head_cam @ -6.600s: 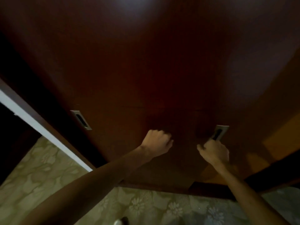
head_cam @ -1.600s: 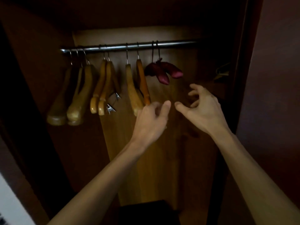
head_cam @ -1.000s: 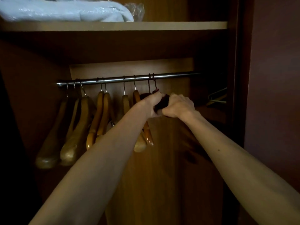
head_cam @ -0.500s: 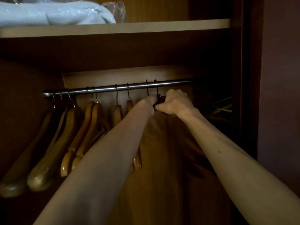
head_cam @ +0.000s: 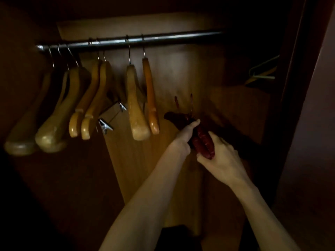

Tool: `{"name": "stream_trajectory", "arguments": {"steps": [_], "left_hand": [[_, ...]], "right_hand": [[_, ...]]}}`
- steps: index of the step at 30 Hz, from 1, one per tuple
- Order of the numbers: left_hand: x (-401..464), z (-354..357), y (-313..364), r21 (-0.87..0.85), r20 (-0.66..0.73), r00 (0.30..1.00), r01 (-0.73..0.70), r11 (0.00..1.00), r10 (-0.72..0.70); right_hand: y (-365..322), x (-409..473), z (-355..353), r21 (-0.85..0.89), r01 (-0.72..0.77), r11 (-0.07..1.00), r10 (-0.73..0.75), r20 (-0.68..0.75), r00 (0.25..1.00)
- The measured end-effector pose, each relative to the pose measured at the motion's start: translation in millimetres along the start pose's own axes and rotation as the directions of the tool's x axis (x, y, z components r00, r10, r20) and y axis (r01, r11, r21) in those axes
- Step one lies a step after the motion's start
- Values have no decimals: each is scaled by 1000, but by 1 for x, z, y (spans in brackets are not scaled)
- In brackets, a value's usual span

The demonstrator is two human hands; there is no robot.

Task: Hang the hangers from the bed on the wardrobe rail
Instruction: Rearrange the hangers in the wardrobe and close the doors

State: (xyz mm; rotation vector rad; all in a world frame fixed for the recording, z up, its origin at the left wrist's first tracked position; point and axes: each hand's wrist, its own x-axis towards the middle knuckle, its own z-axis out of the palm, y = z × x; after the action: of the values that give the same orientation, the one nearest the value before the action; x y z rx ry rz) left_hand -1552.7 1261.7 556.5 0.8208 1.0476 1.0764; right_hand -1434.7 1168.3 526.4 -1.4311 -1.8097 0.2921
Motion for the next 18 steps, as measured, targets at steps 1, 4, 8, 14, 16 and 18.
{"name": "stream_trajectory", "arguments": {"steps": [1, 4, 8, 14, 16, 18], "left_hand": [[-3, -12, -15, 10, -38, 999, 3, 1000, -3], [-15, -60, -55, 49, -133, 991, 40, 998, -33], [-46, -119, -83, 261, -19, 989, 146, 954, -146], [-79, -190, -92, 621, 143, 905, 233, 749, -400], [-82, -203, -89, 730, 166, 881, 193, 656, -443], [-82, -216, -82, 796, 196, 843, 162, 584, -501]], "right_hand": [[10, -11, 5, 105, -21, 994, 10, 104, 995], [29, -36, 15, 330, -210, 920, 55, 422, 905], [50, -37, 34, 218, -159, 963, 43, 458, 888], [39, -17, 77, -89, 187, 978, -131, 435, 891], [35, -16, 88, -133, 262, 956, -169, 480, 861], [33, -22, 97, -117, 238, 964, -155, 478, 865]]}}
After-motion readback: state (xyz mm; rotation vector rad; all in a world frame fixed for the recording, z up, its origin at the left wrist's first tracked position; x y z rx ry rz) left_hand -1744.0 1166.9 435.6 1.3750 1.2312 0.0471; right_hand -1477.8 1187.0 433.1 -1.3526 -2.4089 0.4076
